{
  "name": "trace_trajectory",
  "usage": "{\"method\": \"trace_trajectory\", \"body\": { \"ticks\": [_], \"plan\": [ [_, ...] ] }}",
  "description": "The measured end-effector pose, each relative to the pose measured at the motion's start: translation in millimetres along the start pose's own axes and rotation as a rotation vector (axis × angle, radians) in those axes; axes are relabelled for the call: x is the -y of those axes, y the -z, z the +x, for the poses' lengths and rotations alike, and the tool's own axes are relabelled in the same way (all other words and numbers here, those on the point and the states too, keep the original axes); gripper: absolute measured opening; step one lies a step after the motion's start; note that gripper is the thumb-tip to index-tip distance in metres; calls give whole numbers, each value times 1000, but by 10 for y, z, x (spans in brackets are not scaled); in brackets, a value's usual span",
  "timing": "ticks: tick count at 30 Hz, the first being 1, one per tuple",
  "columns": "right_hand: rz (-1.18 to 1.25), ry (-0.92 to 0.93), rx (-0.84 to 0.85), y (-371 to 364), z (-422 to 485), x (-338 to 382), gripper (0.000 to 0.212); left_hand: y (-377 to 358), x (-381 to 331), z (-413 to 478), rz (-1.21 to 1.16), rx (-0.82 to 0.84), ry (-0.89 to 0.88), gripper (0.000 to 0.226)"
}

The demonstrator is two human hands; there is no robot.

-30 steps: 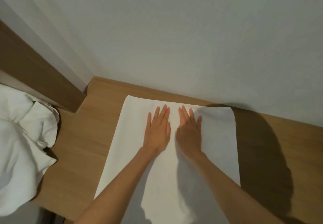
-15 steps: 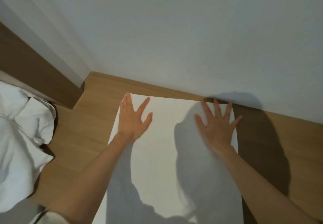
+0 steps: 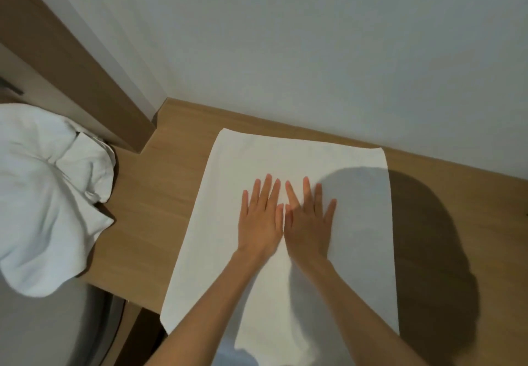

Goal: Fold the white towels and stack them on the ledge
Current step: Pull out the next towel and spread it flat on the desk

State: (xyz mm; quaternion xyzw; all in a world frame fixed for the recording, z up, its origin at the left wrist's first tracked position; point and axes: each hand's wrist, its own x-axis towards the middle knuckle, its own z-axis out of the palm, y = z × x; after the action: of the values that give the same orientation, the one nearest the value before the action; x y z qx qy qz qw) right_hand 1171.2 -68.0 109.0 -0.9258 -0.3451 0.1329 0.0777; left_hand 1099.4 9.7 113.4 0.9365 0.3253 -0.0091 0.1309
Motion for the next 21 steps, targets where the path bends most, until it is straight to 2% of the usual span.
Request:
{"method": "trace_trajectory", "body": {
  "ticks": [4, 7, 10, 18, 21],
  "plan": [
    [-9, 38, -78, -5, -108, -284, 51, -19, 348, -58, 46, -45, 66, 56],
    [-17, -29, -90, 60, -157, -612, 53, 24, 693, -110, 54, -74, 160, 64],
    [-23, -118, -111, 121, -228, -856, 56, 79, 884, -177, 44, -89, 153, 66],
    [-62, -237, -51, 263, -347, -994, 57, 196, 750, -229, -2, 5, 156, 65],
    [-61, -100, -115, 186, -541, -659, 56, 226, 492, -495, -66, -79, 24, 60]
  ]
}}
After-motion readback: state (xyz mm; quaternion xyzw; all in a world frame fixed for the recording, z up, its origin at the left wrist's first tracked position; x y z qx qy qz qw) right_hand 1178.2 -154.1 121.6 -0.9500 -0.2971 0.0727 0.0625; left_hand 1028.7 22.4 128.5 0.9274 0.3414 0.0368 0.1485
